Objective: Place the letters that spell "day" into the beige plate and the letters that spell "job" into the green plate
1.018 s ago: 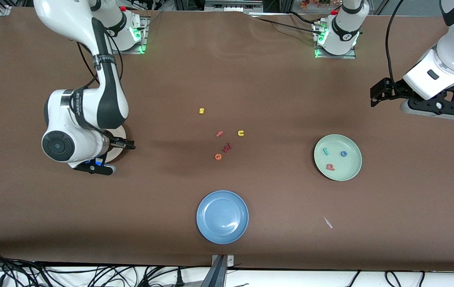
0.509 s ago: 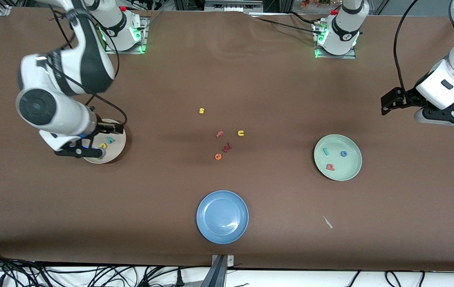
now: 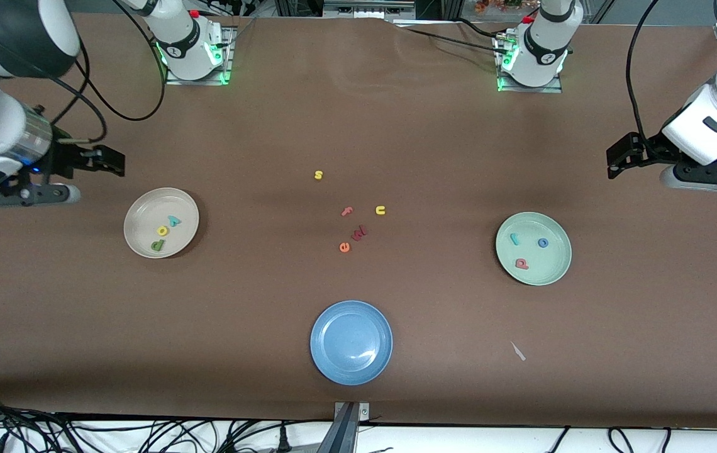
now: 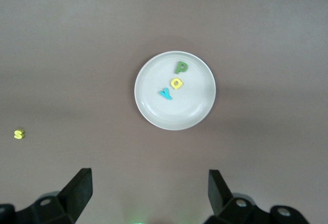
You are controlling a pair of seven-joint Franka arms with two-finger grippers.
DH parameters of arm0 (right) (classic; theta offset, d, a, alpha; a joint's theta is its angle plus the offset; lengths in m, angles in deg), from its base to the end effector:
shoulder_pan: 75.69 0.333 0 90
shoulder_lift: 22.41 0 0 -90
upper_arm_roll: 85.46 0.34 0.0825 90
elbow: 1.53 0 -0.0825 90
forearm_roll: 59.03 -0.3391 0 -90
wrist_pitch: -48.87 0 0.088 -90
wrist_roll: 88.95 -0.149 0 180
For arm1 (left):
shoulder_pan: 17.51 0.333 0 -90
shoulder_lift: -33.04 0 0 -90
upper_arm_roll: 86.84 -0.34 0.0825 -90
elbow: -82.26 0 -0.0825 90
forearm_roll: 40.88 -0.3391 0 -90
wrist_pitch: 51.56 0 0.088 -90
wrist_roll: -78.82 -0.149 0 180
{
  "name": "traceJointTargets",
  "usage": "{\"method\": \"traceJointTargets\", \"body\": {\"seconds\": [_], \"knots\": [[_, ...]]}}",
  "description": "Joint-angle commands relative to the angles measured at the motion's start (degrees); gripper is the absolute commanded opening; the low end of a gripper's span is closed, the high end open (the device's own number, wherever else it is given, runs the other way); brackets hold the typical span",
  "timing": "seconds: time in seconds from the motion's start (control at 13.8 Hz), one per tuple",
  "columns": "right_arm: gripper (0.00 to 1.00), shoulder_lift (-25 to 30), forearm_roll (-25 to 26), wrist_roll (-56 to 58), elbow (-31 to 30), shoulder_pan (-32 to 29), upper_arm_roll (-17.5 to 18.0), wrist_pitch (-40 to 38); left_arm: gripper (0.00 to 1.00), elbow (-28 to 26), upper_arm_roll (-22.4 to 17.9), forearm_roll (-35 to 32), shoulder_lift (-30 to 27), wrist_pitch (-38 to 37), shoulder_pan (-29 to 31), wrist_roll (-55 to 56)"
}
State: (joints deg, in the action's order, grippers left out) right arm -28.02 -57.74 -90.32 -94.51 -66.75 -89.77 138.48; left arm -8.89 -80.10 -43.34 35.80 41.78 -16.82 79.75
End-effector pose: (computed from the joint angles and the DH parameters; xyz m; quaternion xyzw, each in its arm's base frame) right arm 0.5250 0.0408 0.5335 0.9964 0.0290 -0.0773 0.0190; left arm 0.5270 -0.0482 0.5782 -0.9988 0.0460 0.0037 0.0189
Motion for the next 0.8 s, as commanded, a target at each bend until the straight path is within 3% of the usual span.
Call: {"method": "traceJointTargets", "body": {"seconds": [0.0,0.73], "knots": [[1.0,3.22,-2.42,1.45,-0.62,-2.78,1.41,-1.63,1.0,0.71,0.12,-1.5,-0.2,-2.98,0.1,0.12],[1.0,4.81,-2.34,2.51,0.96,-5.42,0.97,-5.15,1.0,0.89,0.11,-0.62,-0.2,-2.82,0.72,-0.85]]}}
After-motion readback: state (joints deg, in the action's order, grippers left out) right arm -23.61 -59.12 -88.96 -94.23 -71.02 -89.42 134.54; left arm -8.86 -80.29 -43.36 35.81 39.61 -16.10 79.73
